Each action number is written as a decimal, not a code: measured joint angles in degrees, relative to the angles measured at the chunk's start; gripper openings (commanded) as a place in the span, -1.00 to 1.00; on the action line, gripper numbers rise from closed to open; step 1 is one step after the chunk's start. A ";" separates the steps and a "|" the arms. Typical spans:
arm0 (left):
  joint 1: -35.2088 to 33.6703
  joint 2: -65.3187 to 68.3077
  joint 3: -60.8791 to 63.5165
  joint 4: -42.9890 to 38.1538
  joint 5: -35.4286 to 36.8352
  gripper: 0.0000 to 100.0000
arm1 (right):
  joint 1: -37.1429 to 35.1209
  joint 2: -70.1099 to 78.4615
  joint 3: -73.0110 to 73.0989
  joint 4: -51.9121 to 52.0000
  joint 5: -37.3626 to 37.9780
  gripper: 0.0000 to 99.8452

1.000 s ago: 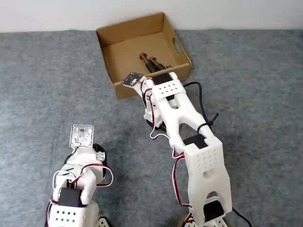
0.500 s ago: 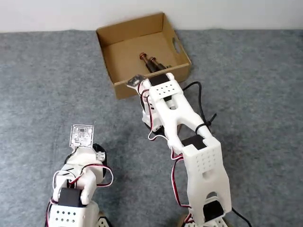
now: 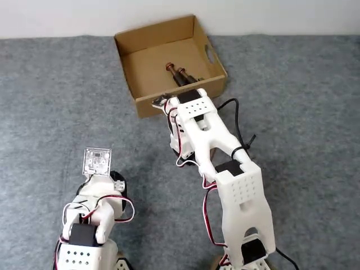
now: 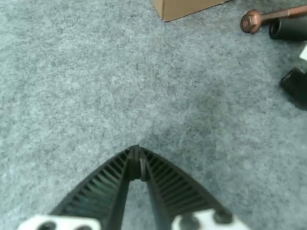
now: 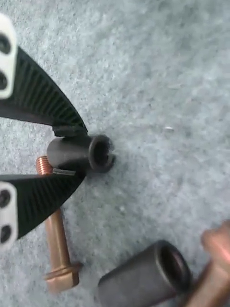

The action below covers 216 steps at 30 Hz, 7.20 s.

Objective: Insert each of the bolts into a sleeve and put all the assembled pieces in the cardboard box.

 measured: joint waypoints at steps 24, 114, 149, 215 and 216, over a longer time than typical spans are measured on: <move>0.09 0.00 0.00 -1.32 0.35 -0.99 | 2.64 -29.19 2.64 9.32 -27.69 -0.98; 32.18 155.25 -159.56 41.85 13.19 -0.77 | 32.70 -144.18 89.23 -4.22 -33.14 -0.98; 32.53 168.00 -177.41 43.60 13.63 -0.99 | 32.70 -144.18 89.23 -4.22 -33.14 -0.98; 33.76 -2.37 -42.29 10.37 13.27 -0.99 | -2.37 -144.00 93.19 -16.09 -21.10 -0.98; 33.76 -4.48 -40.88 9.05 13.27 -0.99 | -4.31 -144.00 93.45 -16.62 -19.60 -0.98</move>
